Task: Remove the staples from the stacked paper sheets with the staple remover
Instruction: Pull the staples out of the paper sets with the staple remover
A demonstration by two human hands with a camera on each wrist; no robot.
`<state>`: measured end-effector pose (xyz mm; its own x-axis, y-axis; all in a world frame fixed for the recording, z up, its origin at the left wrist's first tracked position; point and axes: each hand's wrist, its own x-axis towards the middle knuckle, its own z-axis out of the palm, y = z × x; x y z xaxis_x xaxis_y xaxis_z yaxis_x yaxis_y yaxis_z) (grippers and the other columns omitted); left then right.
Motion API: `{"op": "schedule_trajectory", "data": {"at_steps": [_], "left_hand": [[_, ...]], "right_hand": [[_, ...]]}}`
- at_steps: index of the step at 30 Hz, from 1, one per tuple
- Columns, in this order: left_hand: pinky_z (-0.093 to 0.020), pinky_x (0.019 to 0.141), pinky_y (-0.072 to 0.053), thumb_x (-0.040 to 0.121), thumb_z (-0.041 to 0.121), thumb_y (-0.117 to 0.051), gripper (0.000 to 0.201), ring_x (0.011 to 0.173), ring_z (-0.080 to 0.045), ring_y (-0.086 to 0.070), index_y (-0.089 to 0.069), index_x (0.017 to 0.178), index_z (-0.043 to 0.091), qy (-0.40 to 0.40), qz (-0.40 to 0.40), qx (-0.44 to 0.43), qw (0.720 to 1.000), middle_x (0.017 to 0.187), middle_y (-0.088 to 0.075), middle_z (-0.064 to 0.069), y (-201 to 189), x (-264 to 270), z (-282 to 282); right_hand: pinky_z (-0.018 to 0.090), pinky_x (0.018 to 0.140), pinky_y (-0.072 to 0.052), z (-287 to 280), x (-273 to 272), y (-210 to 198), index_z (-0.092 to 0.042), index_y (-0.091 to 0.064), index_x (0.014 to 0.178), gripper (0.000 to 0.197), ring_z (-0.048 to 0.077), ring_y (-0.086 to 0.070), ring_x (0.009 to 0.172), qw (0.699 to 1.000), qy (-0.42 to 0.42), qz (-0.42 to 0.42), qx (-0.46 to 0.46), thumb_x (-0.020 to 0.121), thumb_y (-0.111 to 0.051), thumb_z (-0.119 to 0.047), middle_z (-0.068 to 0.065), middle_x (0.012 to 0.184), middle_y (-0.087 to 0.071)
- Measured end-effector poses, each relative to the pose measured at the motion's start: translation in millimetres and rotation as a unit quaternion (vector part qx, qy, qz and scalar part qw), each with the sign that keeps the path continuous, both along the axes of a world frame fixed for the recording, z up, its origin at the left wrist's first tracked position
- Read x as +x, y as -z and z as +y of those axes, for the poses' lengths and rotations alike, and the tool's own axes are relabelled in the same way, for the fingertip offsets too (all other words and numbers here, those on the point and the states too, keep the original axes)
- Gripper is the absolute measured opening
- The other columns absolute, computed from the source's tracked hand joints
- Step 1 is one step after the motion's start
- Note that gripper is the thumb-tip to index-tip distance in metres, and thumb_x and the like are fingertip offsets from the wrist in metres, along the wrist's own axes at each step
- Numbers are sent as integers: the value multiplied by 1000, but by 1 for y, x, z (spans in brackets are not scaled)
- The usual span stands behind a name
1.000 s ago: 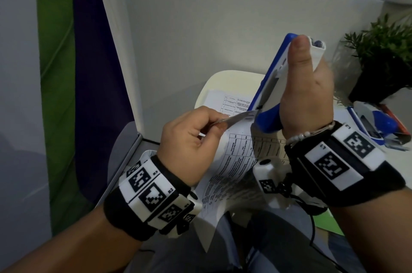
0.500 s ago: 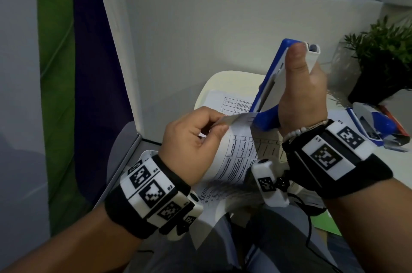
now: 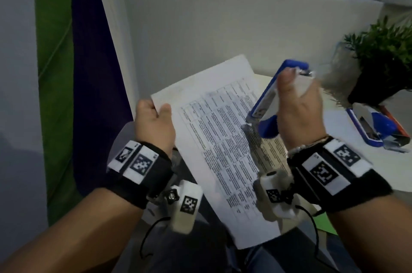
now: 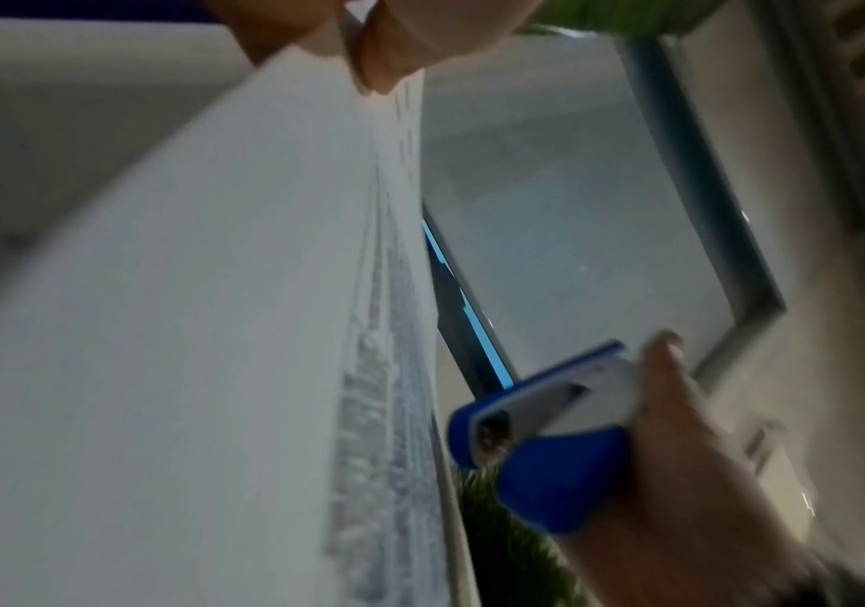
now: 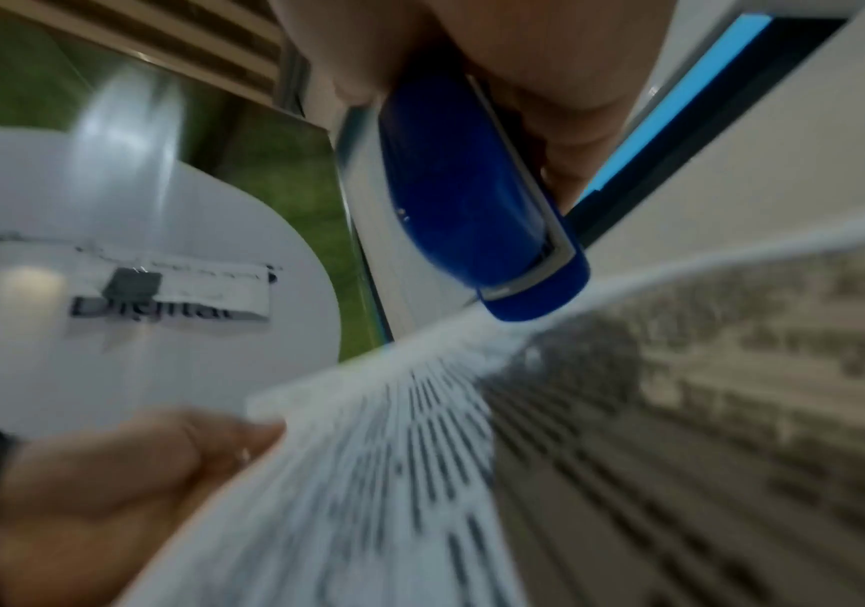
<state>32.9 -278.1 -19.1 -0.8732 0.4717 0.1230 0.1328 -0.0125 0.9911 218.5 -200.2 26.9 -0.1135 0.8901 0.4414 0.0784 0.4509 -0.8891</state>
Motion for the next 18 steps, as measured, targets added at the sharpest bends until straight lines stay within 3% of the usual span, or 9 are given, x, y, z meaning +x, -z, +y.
{"op": "schedule_trajectory", "data": {"at_steps": [2, 4, 6, 8, 9, 12, 13, 16, 18], "left_hand": [[-28, 65, -52, 92, 12, -52, 22, 71, -10, -62, -45, 79, 28, 60, 63, 3, 996, 79, -61, 8, 3, 12, -2], [-21, 72, -51, 89, 2, -54, 31, 76, 0, -64, -49, 76, 29, 149, 125, 39, 980, 84, -65, 13, 10, 16, -5], [-18, 85, -49, 82, -5, -51, 34, 95, 4, -63, -55, 76, 28, 237, 235, 38, 942, 98, -69, 16, 22, 13, -8], [-15, 90, -47, 72, -7, -51, 36, 104, 12, -56, -58, 84, 26, 283, 362, 19, 888, 115, -58, 24, 32, 9, -10], [-14, 90, -47, 70, -9, -53, 36, 106, 13, -54, -60, 83, 24, 305, 397, 19, 865, 115, -58, 23, 37, 7, -11], [-14, 91, -46, 68, -14, -60, 25, 107, 1, -56, -70, 76, 8, 342, 451, 28, 824, 107, -64, 9, 45, 5, -12], [-14, 92, -46, 68, -14, -60, 21, 107, -3, -57, -70, 74, 3, 342, 465, 27, 816, 105, -63, 7, 45, 5, -11], [-16, 91, -48, 69, -14, -62, 18, 105, -6, -59, -70, 73, 2, 338, 474, 44, 812, 104, -63, 5, 41, 6, -11], [-17, 90, -49, 67, -15, -63, 25, 104, -4, -60, -71, 74, 7, 333, 456, 46, 824, 104, -64, 9, 39, 7, -12]], "right_hand": [[10, 60, -39, 4, -1, 18, -22, -41, 105, 55, -6, -49, 66, 998, 8, -59, -34, 70, -38, -64, -14, 80, -49], [17, 60, -41, 8, 0, 33, -17, -42, 109, 59, 2, -51, 66, 994, 9, -92, -62, 72, -39, -64, -11, 78, -50], [24, 66, -39, 13, 4, 43, -14, -43, 110, 51, 2, -49, 69, 992, 22, -84, -94, 84, -45, -58, -10, 80, -49], [23, 67, -34, 17, 9, 46, -19, -38, 106, 33, -4, -45, 70, 990, 38, -65, -122, 93, -46, -49, -14, 81, -45], [23, 65, -34, 18, 11, 48, -20, -38, 104, 31, -3, -45, 70, 989, 38, -52, -131, 93, -45, -48, -14, 81, -45], [17, 62, -37, 16, 13, 49, -14, -47, 108, 46, 0, -50, 71, 991, 43, -34, -123, 88, -44, -56, -11, 82, -51], [14, 63, -37, 16, 13, 50, -16, -46, 107, 42, -2, -50, 71, 991, 43, -35, -122, 88, -45, -54, -12, 82, -51], [15, 66, -38, 13, 13, 53, -24, -42, 103, 26, -2, -51, 74, 992, 33, -53, -113, 91, -49, -46, -13, 83, -52], [17, 66, -40, 12, 11, 55, -28, -45, 97, 20, 1, -53, 74, 992, 27, -68, -99, 90, -55, -43, -12, 82, -54]]}}
